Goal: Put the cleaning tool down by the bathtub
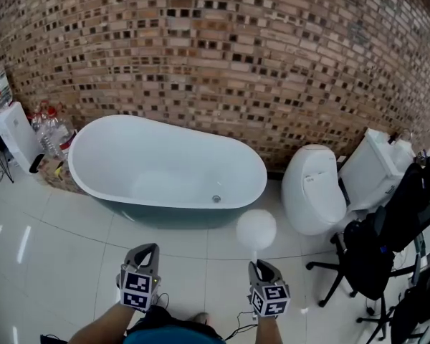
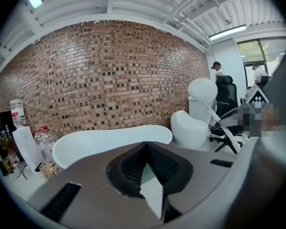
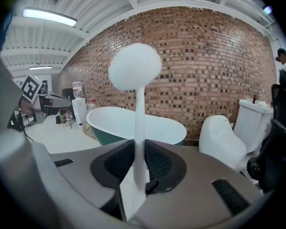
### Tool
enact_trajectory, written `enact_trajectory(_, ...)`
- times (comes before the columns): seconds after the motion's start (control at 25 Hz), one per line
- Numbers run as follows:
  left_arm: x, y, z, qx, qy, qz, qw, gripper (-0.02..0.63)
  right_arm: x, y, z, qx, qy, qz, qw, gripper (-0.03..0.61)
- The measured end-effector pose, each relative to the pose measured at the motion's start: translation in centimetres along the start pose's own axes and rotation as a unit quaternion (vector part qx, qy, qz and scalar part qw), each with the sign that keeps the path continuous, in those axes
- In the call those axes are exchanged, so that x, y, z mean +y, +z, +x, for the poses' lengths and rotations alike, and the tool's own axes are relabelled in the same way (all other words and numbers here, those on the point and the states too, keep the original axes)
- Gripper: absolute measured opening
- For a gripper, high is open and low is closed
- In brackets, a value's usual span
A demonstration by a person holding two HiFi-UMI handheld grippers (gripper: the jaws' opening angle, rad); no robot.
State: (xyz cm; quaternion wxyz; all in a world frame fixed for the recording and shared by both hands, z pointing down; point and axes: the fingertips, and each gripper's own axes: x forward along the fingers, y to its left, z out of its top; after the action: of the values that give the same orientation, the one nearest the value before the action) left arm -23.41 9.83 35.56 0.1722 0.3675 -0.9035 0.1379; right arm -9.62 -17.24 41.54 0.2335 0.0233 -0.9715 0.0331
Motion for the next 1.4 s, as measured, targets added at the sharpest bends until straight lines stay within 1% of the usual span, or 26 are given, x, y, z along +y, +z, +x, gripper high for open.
enact_trajectory(0.2,3.8,-0.4,1.3,-0.005,-0.009,-0.012,0.9999,0.005,3.7,2.1,3.2,0.022,0.015,-0.047,0.999,0.094)
enact_trajectory(0.32,6.7,-0.9,1.9,-0.004,-0.008,-0.023,0.9997,0.005,6.6,3.4,5.6,0.039,0.031,-0.084,0.995,0.094)
enact_trajectory(0.44,9.8,-2.1,2.2,0.001,-0.004,-0.035,0.9994,0.005,9.7,4.0,8.2,0.056,0.047,-0.109,0.991,0.094)
enact_trajectory(0.68,15.7,-5.4,2.1,0.010,0.008,-0.051,0.9986,0.005,15.2,5.2,13.8,0.070,0.074,-0.138,0.985,0.094)
enact_trajectory(0.8,18.6,-6.0,1.8,0.012,0.021,-0.056,0.9981,0.005,17.4,5.9,16.3,0.081,0.089,-0.157,0.980,0.094)
enact_trajectory(1.0,22.1,-7.2,0.8,0.010,0.031,-0.055,0.9979,0.005,21.1,6.7,19.4,0.088,0.109,-0.178,0.974,0.094)
enact_trajectory(1.08,23.5,-7.8,0.0,0.012,0.042,-0.062,0.9972,0.005,22.7,6.9,20.4,0.092,0.124,-0.193,0.969,0.094)
enact_trajectory(1.16,24.5,-8.7,-0.4,0.015,0.051,-0.068,0.9962,0.005,23.9,6.8,21.2,0.096,0.139,-0.217,0.961,0.094)
enact_trajectory(1.4,25.2,-11.2,0.4,0.041,0.083,-0.084,0.9922,0.005,24.6,5.7,23.7,0.117,0.190,-0.292,0.930,0.094)
